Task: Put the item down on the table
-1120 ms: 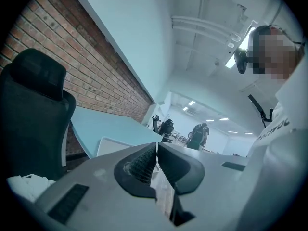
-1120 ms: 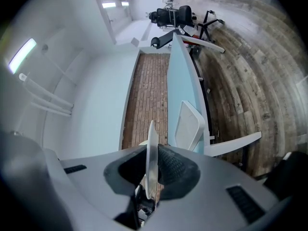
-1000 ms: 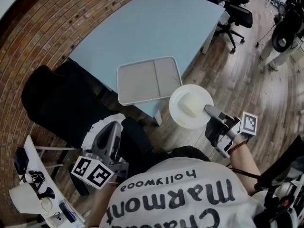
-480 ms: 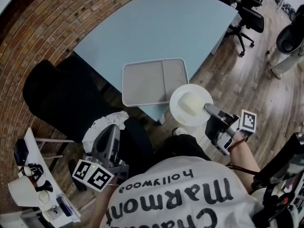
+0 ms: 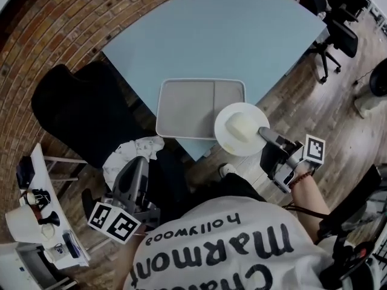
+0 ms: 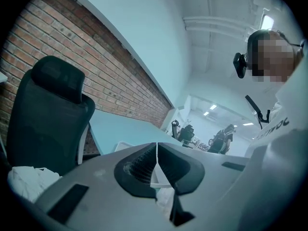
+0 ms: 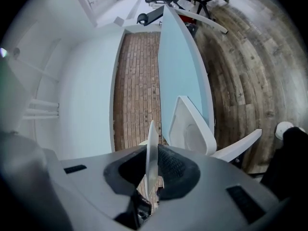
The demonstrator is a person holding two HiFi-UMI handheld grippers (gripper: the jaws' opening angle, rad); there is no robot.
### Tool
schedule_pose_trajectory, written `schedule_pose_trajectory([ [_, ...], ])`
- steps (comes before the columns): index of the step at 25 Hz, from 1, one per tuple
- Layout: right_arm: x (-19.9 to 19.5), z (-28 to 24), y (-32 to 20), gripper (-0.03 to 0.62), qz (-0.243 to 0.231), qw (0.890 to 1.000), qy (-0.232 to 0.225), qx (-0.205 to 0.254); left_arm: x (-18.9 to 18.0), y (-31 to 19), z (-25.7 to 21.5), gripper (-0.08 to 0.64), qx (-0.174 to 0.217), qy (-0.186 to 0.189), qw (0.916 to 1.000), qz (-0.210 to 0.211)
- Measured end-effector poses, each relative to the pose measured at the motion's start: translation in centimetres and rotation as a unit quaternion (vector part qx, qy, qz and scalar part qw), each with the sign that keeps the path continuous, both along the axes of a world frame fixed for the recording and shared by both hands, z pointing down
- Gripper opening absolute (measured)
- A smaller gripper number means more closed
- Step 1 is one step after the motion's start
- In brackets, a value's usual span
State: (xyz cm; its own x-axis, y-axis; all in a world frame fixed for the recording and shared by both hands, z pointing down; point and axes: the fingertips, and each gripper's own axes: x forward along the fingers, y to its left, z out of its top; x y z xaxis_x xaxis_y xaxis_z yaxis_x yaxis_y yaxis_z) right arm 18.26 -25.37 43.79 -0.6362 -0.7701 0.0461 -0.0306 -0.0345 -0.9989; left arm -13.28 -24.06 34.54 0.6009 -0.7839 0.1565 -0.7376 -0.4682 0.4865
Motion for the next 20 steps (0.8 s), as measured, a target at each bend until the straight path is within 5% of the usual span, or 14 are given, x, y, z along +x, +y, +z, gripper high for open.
schedule_pose_trajectory([
  [16, 1.8, 4.2, -6.8, 0.040, -0.079, 0.996, 0.035, -0.037, 0.5, -1.5, -0.9, 0.017, 0.000, -0.027, 0.9961, -0.084],
  [20, 1.6, 6.2, -7.1, 0.040, -0.116, 0.989, 0.074, -0.049, 0.0, -1.4, -0.7, 0.017, -0.005, -0.029, 0.9945, -0.100],
])
